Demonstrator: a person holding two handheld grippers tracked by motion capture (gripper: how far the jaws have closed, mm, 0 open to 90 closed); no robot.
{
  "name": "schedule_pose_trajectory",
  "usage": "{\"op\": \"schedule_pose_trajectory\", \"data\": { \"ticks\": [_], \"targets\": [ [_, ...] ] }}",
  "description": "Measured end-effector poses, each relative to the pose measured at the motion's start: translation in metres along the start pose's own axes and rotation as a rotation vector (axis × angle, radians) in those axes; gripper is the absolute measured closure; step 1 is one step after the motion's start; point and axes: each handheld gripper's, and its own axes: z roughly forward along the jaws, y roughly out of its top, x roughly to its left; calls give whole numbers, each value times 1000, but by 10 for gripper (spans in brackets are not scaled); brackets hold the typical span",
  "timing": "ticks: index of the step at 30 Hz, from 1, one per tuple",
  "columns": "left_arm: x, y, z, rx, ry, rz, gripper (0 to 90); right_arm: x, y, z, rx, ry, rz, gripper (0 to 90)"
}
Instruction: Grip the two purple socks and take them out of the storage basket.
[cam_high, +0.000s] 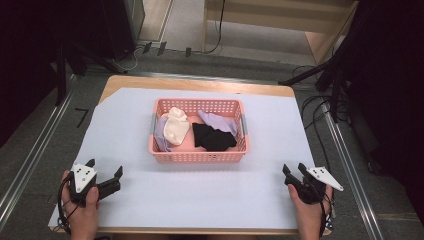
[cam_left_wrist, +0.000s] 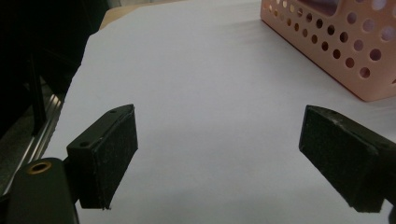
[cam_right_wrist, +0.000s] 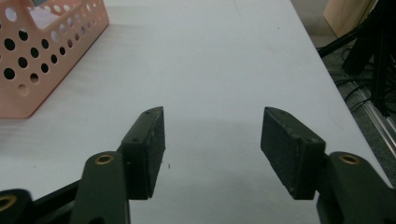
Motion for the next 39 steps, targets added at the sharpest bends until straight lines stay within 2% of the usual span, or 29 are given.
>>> {"op": "schedule_pose_trajectory", "data": {
  "ticks": [3,5,8,9,10,12,13,14,15,16,19,21,24,25,26,29,30,31,34,35,36,37,39],
  "targets": [
    [0,0,0,0,0,-1,127,0,0,-2,-17,-11,14,423],
    [0,0,0,2,2,4,127,0,-1,-5,-56,-30,33,452],
    [-1,0,0,-2,4,13,130,4,5,-8,-70,11,52,464],
    [-1,0,0,-2,4,13,132,4,5,-8,-70,11,52,464],
    [-2,0,0,4,7,20,135,13,13,-10,-86,40,47,466],
    [-3,0,0,2,11,28,135,21,20,-11,-84,71,34,468],
    [-3,0,0,2,11,28,135,21,20,-11,-84,71,34,468],
    [-4,0,1,6,16,35,135,32,26,-10,-75,90,17,467],
    [-4,0,1,6,16,35,135,32,26,-10,-75,90,17,467],
    [-4,0,1,9,16,38,135,41,32,-9,-71,107,-4,468],
    [-3,0,1,0,12,30,135,49,37,-7,-73,111,-14,471],
    [-3,0,0,4,10,24,135,60,44,-3,-74,120,8,478],
    [-2,0,1,8,4,21,135,68,49,0,-69,116,11,480],
    [-2,1,2,11,2,22,134,77,54,3,-68,124,-7,483],
    [-2,1,2,16,4,18,134,77,54,3,-68,124,-7,483],
    [-2,1,2,24,2,24,132,91,61,9,-75,141,-33,486],
    [-2,1,2,21,4,24,132,99,66,13,-87,151,-37,488],
    [-2,1,2,21,4,24,132,99,66,13,-87,151,-37,488],
    [-2,1,1,12,-3,16,133,118,74,18,-84,182,-45,500],
    [-1,1,1,13,-2,13,133,118,74,18,-84,182,-45,500],
    [-1,1,1,13,-1,13,135,131,80,19,-91,202,-72,509],
    [-1,1,1,13,-1,13,135,131,80,19,-91,202,-72,509],
    [-2,1,1,11,0,15,135,145,85,20,-95,230,-89,513]
  ]
}}
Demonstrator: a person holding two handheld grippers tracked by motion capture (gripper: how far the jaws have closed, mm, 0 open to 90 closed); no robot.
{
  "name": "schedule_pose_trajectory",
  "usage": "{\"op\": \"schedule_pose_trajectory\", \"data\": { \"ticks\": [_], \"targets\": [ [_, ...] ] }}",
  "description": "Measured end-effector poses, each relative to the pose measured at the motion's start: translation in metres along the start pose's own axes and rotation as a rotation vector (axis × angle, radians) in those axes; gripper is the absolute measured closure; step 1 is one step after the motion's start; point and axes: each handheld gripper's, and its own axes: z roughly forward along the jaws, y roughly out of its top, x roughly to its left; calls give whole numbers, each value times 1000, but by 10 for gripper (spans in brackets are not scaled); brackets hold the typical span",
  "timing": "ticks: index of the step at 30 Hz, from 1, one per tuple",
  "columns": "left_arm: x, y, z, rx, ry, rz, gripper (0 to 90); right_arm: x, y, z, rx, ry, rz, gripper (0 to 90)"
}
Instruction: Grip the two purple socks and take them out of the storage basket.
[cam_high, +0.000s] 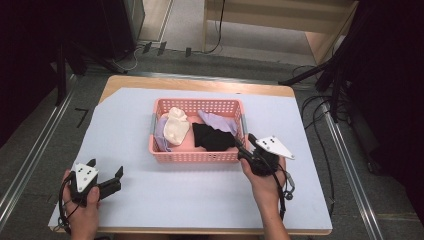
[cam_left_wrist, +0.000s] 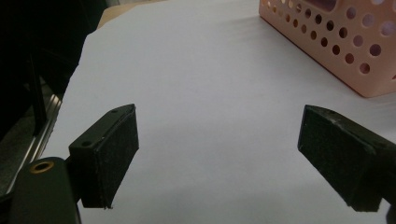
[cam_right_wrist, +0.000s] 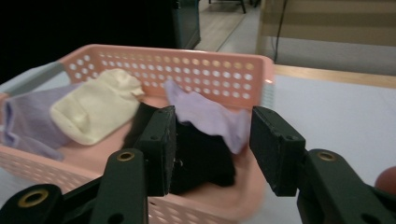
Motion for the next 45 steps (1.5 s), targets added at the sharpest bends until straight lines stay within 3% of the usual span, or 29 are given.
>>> {"op": "schedule_pose_trajectory", "data": {
  "ticks": [1,9,11,14,19,27,32,33,39,42,45],
  "targets": [
    [0,1,0,13,4,4,135,8,4,5,8,19,2,513],
    [-1,1,2,19,1,6,130,36,10,33,64,72,-4,535],
    [-1,1,2,14,-1,5,130,52,9,45,81,112,-4,558],
    [0,1,1,16,-3,6,130,61,9,52,86,127,-15,581],
    [0,1,1,24,-1,7,130,89,12,71,118,200,-21,624],
    [0,1,1,22,-3,7,130,111,13,88,152,242,-27,638],
    [0,1,2,21,-2,7,130,127,12,96,158,285,-37,593],
    [0,1,2,23,0,8,130,133,12,100,172,284,-56,589],
    [1,1,2,20,-5,0,128,146,13,109,214,307,-55,588],
    [0,1,2,22,-3,7,128,151,11,115,253,296,-60,597],
    [1,1,2,19,-5,-2,127,156,12,118,279,337,-42,660]
  ]
}}
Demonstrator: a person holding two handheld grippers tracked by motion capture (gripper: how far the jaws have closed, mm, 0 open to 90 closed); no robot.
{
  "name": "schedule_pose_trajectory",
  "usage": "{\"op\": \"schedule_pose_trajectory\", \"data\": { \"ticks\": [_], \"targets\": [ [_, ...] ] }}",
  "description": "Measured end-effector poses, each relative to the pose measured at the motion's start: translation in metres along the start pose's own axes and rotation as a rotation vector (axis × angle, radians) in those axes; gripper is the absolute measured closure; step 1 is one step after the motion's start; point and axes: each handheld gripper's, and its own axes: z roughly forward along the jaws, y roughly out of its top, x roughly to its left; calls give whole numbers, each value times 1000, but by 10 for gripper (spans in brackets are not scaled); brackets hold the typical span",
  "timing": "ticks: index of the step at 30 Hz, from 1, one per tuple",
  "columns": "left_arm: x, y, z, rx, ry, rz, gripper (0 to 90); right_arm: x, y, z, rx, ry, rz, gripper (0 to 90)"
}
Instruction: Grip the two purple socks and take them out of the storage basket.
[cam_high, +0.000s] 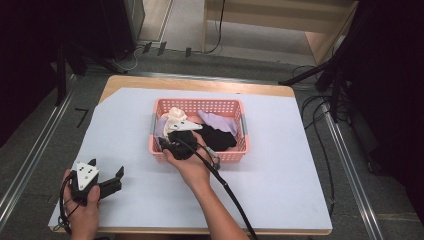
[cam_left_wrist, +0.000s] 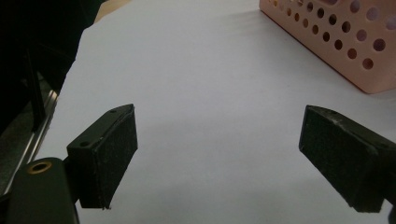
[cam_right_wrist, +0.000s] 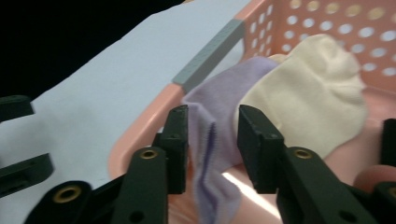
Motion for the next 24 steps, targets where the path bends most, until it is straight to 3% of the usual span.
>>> {"op": "schedule_pose_trajectory", "data": {
  "ticks": [1,2,4,7,8,9,10,11,12,13,14,15,16,17,20,21,22,23,24],
  "targets": [
    [0,0,0,0,0,0,126,0,0,0,0,0,0,660],
    [0,0,0,5,-4,-2,126,2,0,1,13,-4,-25,778],
    [1,0,0,7,-3,-1,126,3,1,1,33,-22,-52,858],
    [1,0,0,5,-2,-3,126,1,2,-3,10,-18,-51,869],
    [1,0,-1,6,-3,-3,126,-1,4,-11,-29,-24,-45,871],
    [1,0,-1,6,-3,-3,126,-1,4,-11,-29,-24,-45,871],
    [1,0,0,2,-1,-2,126,-5,7,-22,-78,-35,-34,871],
    [1,0,0,2,-1,-2,126,-5,7,-22,-78,-35,-34,871],
    [1,0,-1,7,-1,-1,126,-10,11,-36,-126,-40,-17,871],
    [1,0,-1,7,-1,-1,126,-10,11,-36,-126,-40,-17,871],
    [1,0,-1,8,0,1,126,-17,15,-53,-172,-39,-10,871],
    [1,0,-1,6,-1,-5,126,-17,15,-53,-172,-39,-10,871],
    [1,0,0,5,-1,-3,126,-25,18,-73,-207,-41,-2,870],
    [1,0,0,5,-1,-3,126,-25,18,-73,-207,-41,-2,870],
    [0,0,0,4,-1,0,126,-48,16,-107,-249,-92,21,870],
    [0,0,0,4,-1,0,126,-48,16,-107,-249,-92,21,870],
    [0,0,0,-4,1,-5,126,-66,12,-119,-263,-132,53,870],
    [0,0,0,-4,1,-5,126,-66,12,-119,-263,-132,53,870],
    [0,0,0,-4,2,1,127,-86,5,-128,-272,-185,125,870]
  ]
}}
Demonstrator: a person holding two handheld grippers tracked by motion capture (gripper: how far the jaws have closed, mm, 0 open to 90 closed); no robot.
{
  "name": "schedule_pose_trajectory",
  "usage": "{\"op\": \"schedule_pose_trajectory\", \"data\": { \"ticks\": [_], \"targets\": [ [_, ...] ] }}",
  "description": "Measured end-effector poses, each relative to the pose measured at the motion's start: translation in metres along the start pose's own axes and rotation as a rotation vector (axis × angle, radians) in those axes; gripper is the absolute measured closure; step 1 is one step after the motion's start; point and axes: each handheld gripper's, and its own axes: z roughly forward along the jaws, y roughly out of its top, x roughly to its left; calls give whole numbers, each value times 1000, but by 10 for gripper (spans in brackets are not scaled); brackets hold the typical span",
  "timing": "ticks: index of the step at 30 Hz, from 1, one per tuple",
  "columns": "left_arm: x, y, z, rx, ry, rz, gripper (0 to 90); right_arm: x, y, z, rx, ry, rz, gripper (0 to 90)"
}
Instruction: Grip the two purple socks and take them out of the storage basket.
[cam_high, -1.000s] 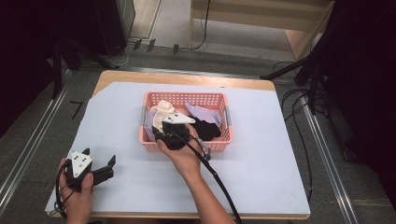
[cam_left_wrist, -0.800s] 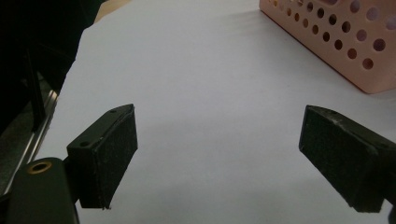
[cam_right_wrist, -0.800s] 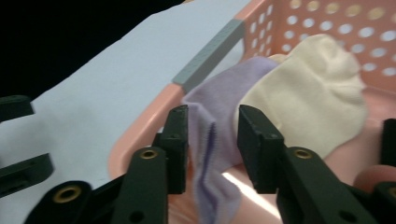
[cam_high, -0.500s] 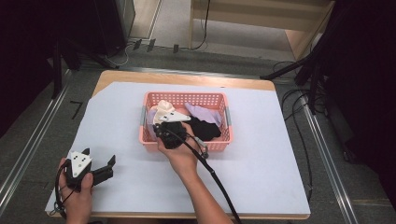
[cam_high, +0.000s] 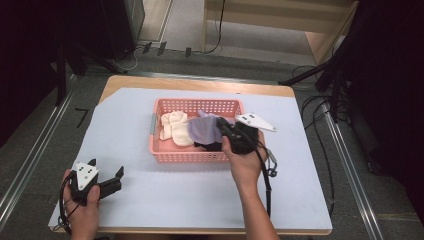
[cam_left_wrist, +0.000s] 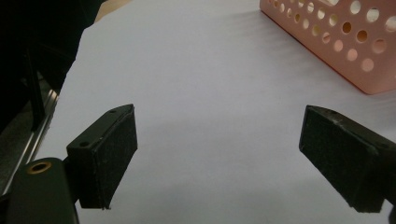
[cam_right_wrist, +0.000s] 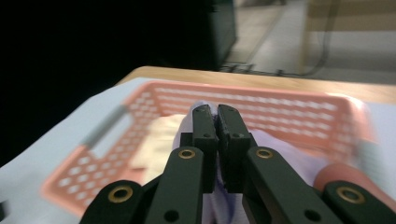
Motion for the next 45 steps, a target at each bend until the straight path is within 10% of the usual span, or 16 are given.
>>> {"op": "schedule_pose_trajectory", "data": {
  "ticks": [8,18,32,40,45],
  "targets": [
    [-1,0,-1,13,3,10,126,-25,-21,26,129,-94,36,849],
    [-2,0,0,9,4,17,126,-11,-32,67,296,-100,30,624],
    [-1,0,0,8,-1,17,126,4,-40,95,396,-157,69,405],
    [-2,0,0,8,-1,16,126,-6,-39,94,424,-175,87,754],
    [-2,0,0,7,0,20,127,-14,-35,83,376,-166,102,808]
  ]
}}
